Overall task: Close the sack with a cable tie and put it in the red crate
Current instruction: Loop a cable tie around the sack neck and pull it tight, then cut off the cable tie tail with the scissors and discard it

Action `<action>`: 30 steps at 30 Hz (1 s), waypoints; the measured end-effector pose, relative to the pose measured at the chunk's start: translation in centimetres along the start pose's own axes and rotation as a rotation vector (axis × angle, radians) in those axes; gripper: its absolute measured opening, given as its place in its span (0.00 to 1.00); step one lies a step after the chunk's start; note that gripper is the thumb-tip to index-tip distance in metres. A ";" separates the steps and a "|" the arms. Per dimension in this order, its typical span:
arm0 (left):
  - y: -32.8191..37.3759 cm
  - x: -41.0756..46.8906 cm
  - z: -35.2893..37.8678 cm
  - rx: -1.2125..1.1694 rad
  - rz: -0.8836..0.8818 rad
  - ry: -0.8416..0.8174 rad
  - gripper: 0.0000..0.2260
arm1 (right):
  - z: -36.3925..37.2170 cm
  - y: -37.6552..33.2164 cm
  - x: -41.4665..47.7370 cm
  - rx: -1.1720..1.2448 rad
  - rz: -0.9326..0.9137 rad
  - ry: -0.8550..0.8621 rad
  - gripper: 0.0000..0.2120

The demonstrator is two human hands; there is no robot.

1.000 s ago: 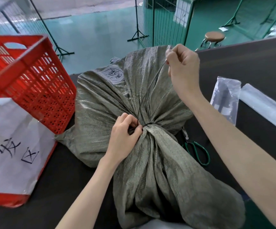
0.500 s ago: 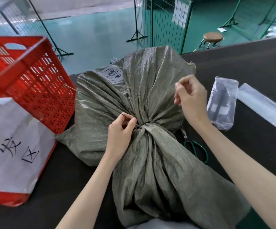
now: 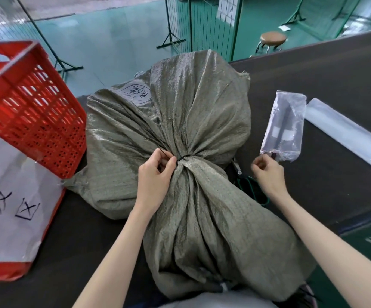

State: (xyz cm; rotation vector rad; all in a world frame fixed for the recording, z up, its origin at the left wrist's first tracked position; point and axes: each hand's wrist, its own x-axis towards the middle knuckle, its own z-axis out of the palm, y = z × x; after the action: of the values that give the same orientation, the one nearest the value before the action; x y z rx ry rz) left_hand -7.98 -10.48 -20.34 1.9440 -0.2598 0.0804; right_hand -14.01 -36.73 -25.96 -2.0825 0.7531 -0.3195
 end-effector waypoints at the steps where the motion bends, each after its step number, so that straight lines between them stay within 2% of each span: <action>1: 0.0 0.0 0.0 0.004 -0.002 0.004 0.06 | 0.2 0.6 0.1 -0.053 0.029 -0.032 0.04; 3: 0.0 0.1 0.1 0.007 -0.006 0.012 0.06 | 0.7 1.5 0.1 -0.138 0.090 -0.102 0.04; 9: 0.1 -0.1 0.0 0.033 0.007 0.014 0.05 | 2.1 2.4 -1.1 -0.412 0.125 -0.268 0.17; 15: 0.6 -0.5 0.0 0.050 0.004 0.036 0.05 | 3.0 2.5 -2.6 -0.451 0.100 -0.203 0.23; 18: 1.2 -1.4 0.4 0.051 -0.018 0.120 0.03 | 3.0 2.4 -2.8 -0.418 0.103 -0.188 0.23; 22: 1.6 -4.0 1.4 -0.030 -0.030 0.261 0.09 | 2.6 2.2 -2.8 -0.375 0.103 -0.186 0.21; 24: 1.5 -5.3 1.8 0.129 0.122 0.287 0.07 | 2.5 2.2 -2.7 -0.348 0.108 -0.185 0.21; 26: 1.9 -6.1 2.1 0.303 0.335 0.242 0.07 | 2.3 2.0 -2.6 -0.324 0.126 -0.186 0.22; 28: 2.9 -6.4 2.6 0.413 0.537 0.085 0.09 | 2.1 1.8 -2.6 -0.298 0.151 -0.177 0.22; 30: 3.6 -6.4 3.2 0.574 0.701 -0.150 0.12 | 1.8 1.6 -2.6 -0.259 0.172 -0.155 0.22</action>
State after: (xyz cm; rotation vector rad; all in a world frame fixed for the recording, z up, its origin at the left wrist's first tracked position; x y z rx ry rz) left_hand -15.20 -13.84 -19.39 2.3331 -1.1102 0.5152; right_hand -15.82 -34.61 -28.17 -2.2338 0.9107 0.0369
